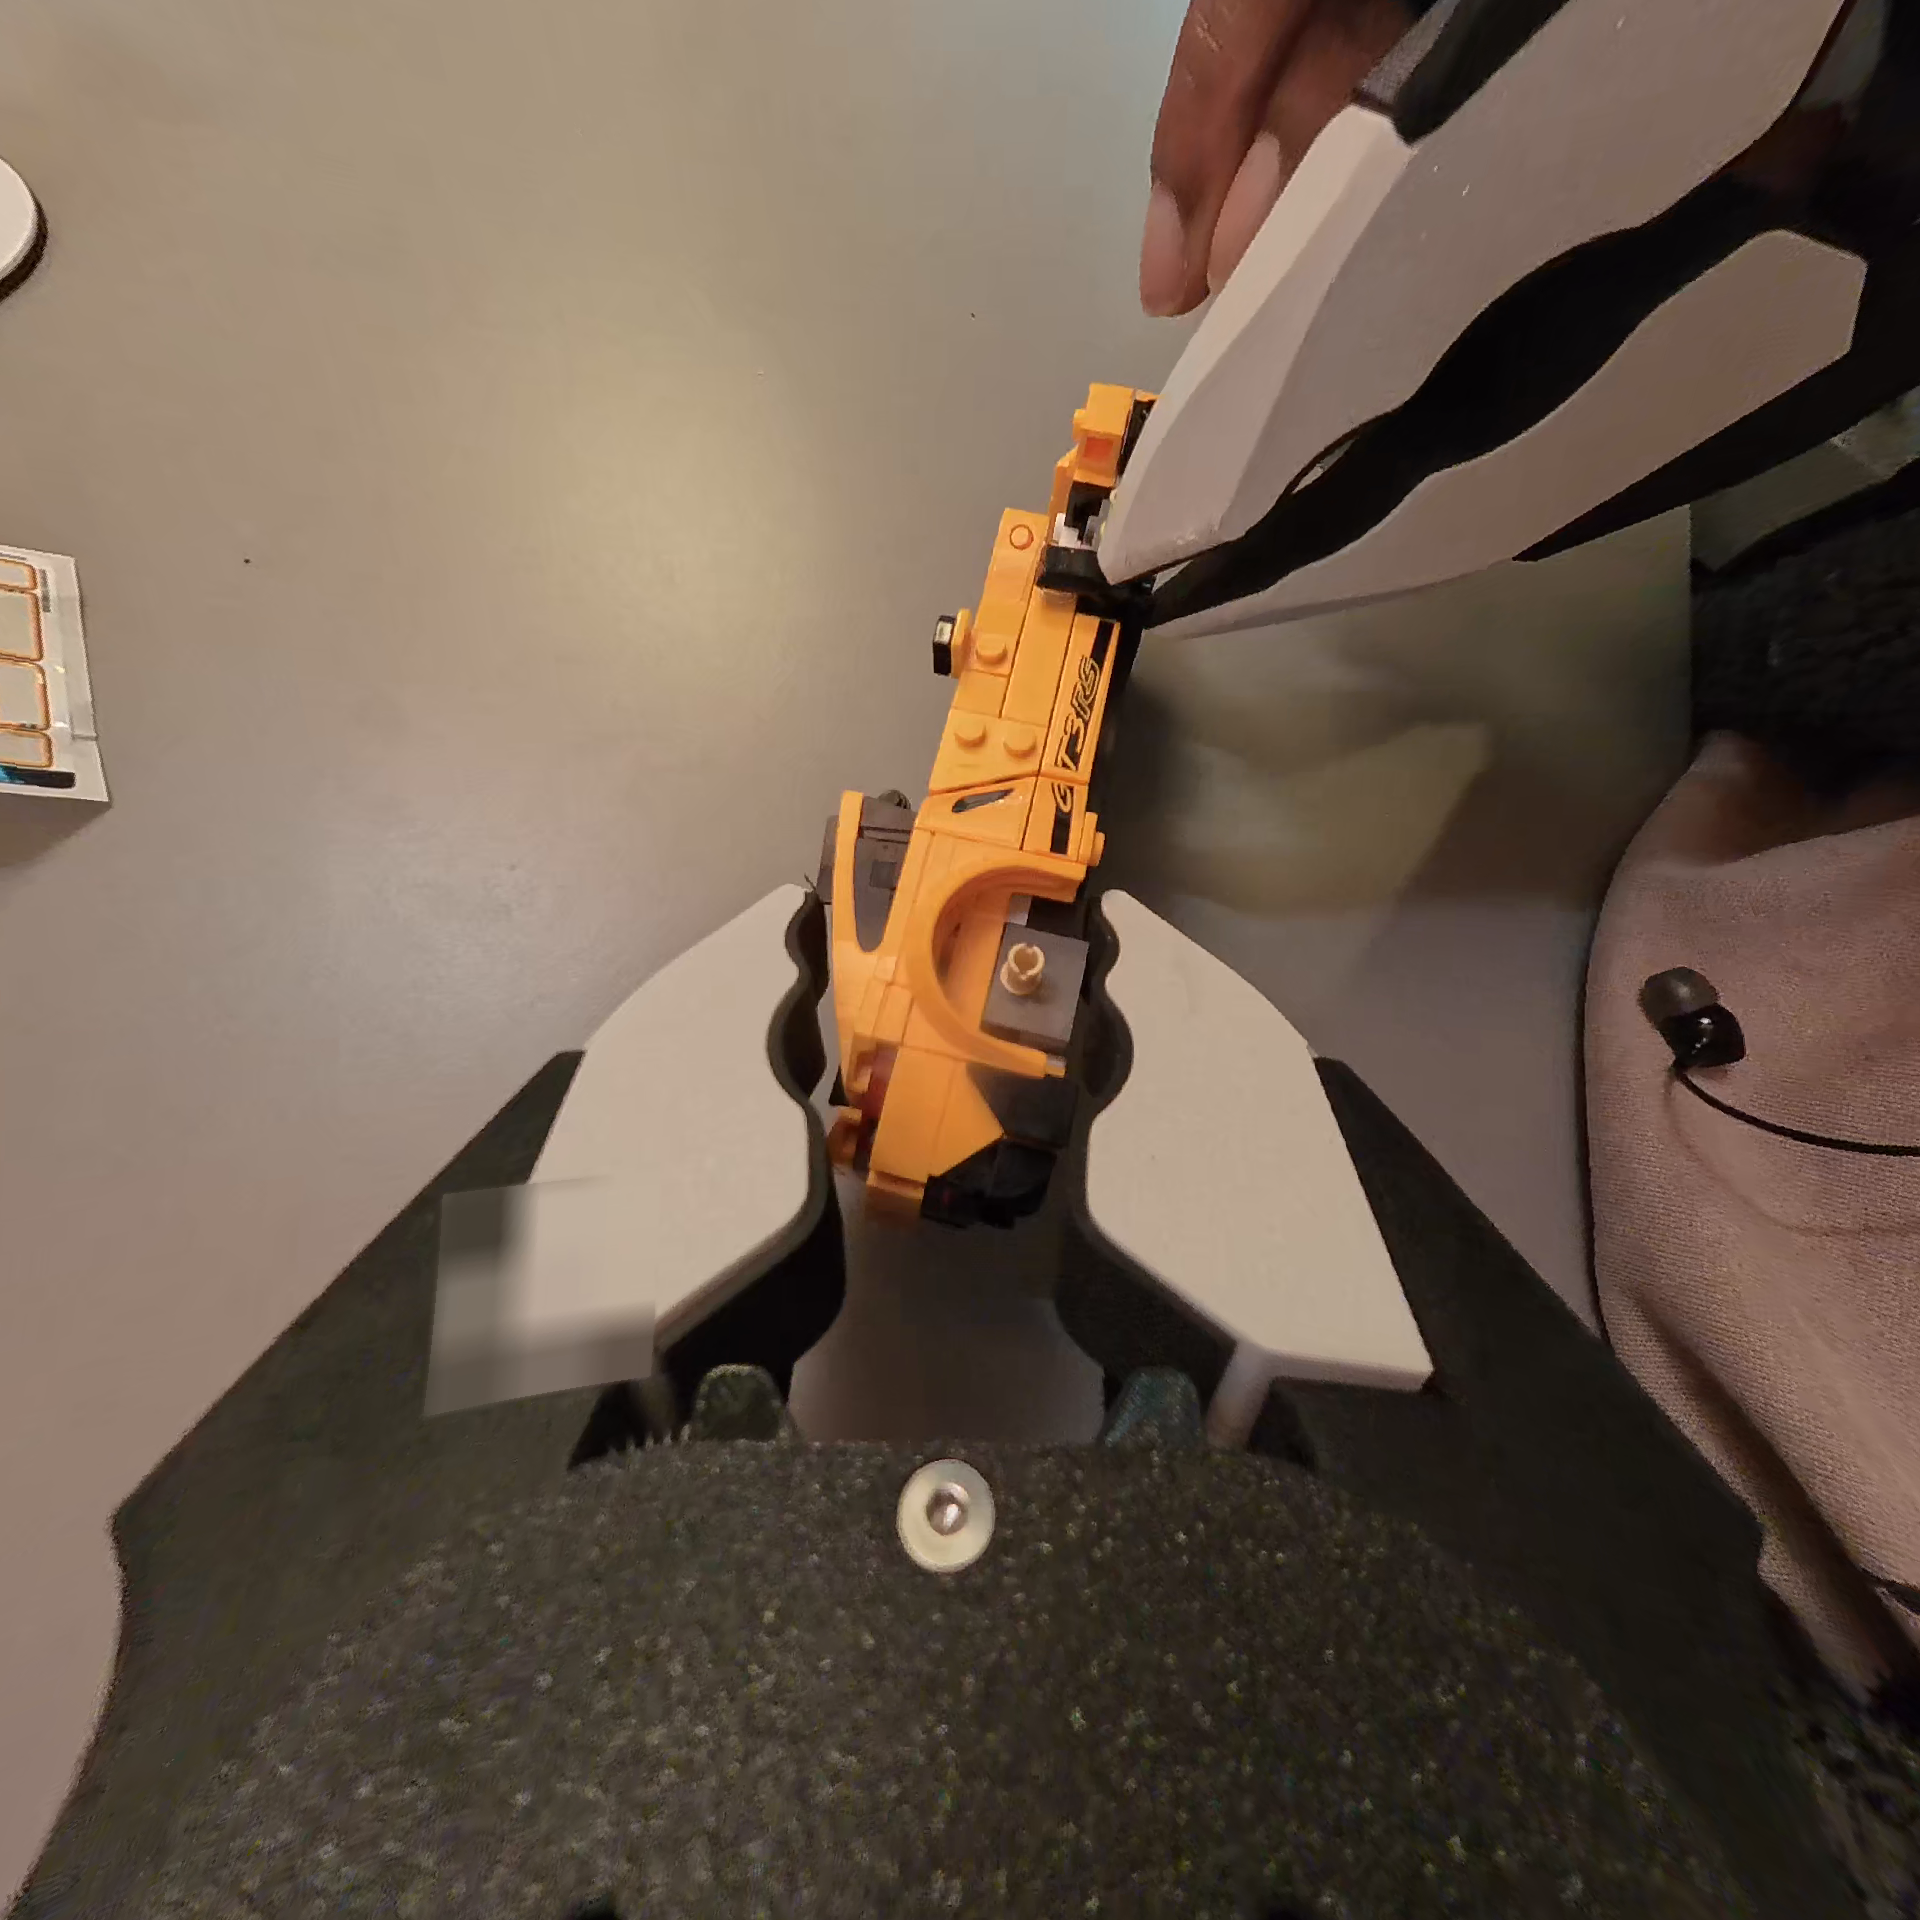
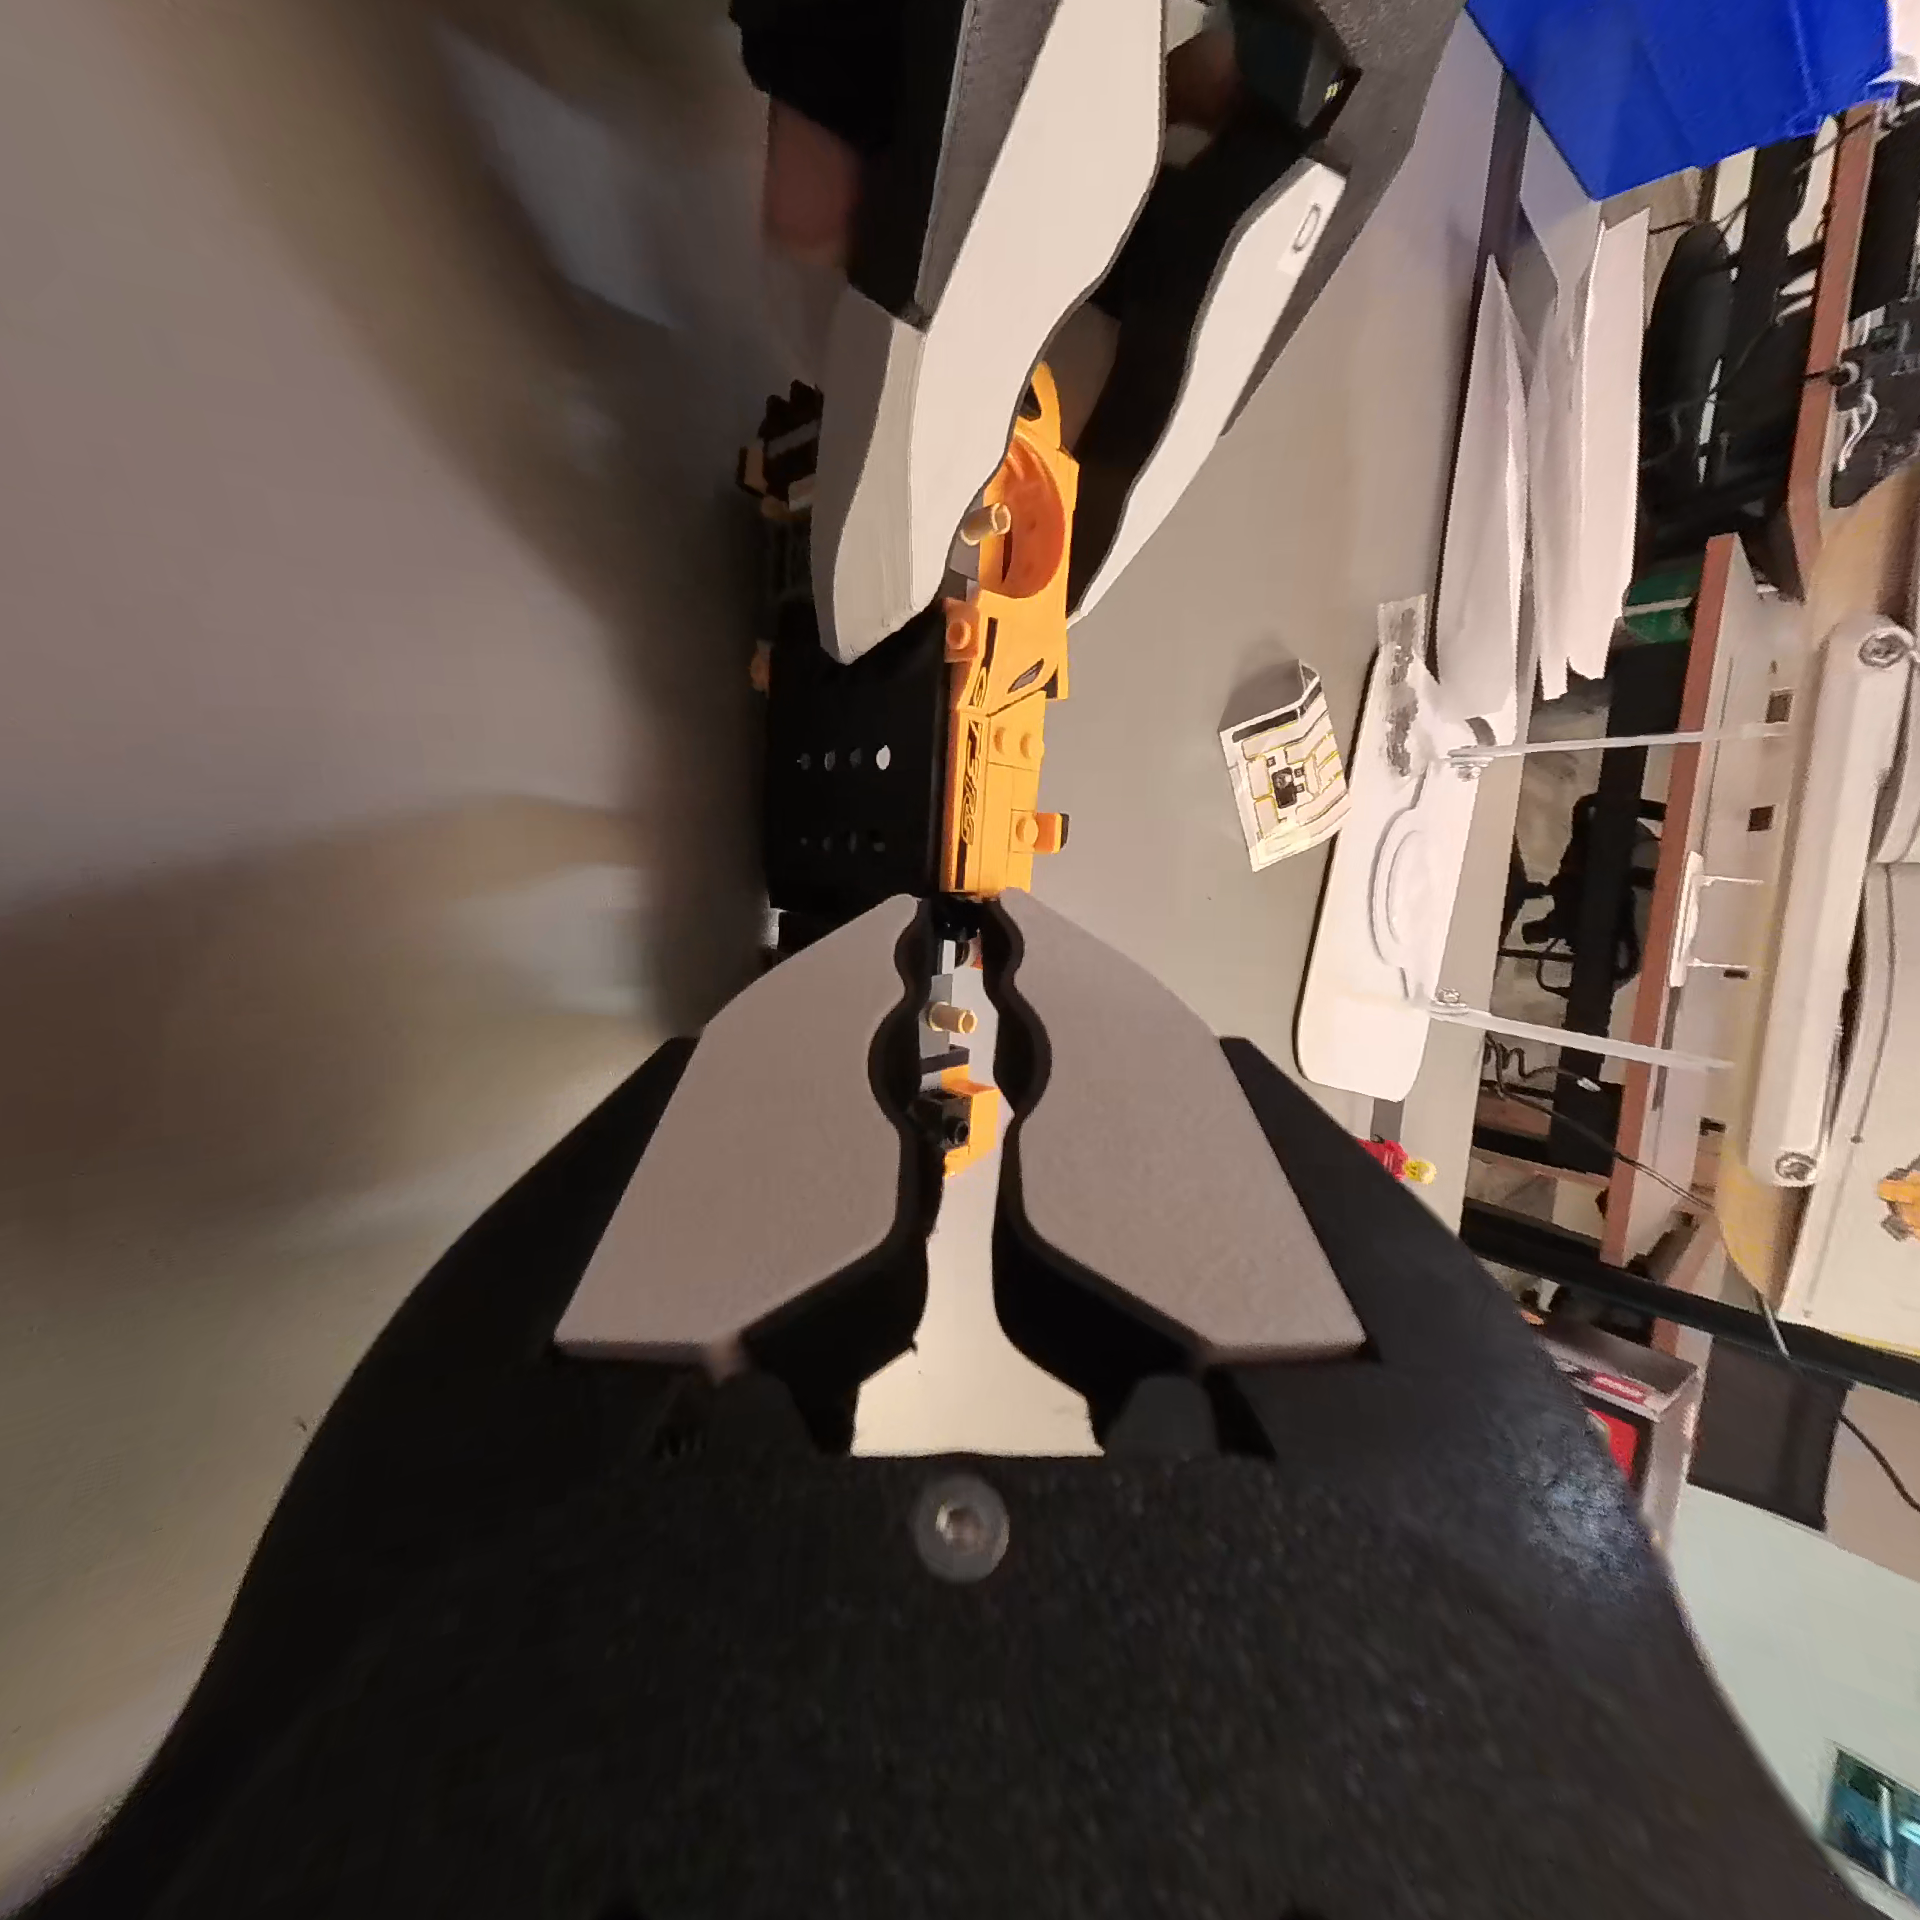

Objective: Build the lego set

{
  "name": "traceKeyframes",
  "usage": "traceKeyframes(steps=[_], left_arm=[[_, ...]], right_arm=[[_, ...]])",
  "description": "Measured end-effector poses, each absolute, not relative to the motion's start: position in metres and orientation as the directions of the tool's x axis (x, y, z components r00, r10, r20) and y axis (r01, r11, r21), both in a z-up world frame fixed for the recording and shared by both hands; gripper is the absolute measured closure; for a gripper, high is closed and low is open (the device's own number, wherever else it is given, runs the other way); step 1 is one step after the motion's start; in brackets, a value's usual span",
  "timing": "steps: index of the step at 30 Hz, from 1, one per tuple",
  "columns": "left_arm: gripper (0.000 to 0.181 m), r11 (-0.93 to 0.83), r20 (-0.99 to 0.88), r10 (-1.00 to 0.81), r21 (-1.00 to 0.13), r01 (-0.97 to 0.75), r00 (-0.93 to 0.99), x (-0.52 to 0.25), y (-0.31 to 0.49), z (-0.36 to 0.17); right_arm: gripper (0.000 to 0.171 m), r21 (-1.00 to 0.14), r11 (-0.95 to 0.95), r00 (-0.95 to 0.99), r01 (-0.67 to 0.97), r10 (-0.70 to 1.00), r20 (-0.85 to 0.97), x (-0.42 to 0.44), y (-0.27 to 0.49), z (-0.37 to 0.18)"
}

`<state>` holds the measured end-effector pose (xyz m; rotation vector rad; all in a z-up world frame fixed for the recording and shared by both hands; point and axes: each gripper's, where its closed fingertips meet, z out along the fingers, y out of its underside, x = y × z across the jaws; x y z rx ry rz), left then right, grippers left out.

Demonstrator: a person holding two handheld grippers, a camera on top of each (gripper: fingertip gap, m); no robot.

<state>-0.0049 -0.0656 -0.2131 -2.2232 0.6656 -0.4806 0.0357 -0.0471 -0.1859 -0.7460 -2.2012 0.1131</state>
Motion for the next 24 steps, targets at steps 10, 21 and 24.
traceKeyframes(steps=[10, 21, 24], left_arm=[[0.135, -0.567, 0.112, -0.606, -0.755, -0.329, 0.788, -0.005, -0.065, -0.213], [0.134, -0.395, -0.051, -0.7, -0.803, -0.446, 0.712, -0.007, -0.061, -0.211], [0.134, -0.312, -0.128, -0.726, -0.814, -0.49, 0.676, -0.005, -0.06, -0.209]], right_arm=[[0.162, -0.339, 0.795, -0.493, 0.503, 0.586, 0.643, 0.035, -0.046, -0.186], [0.117, -0.697, 0.475, -0.417, 0.538, 0.868, 0.27, 0.057, -0.022, -0.203], [0.12, -0.709, 0.479, -0.467, 0.517, 0.852, 0.236, 0.048, -0.027, -0.221]])
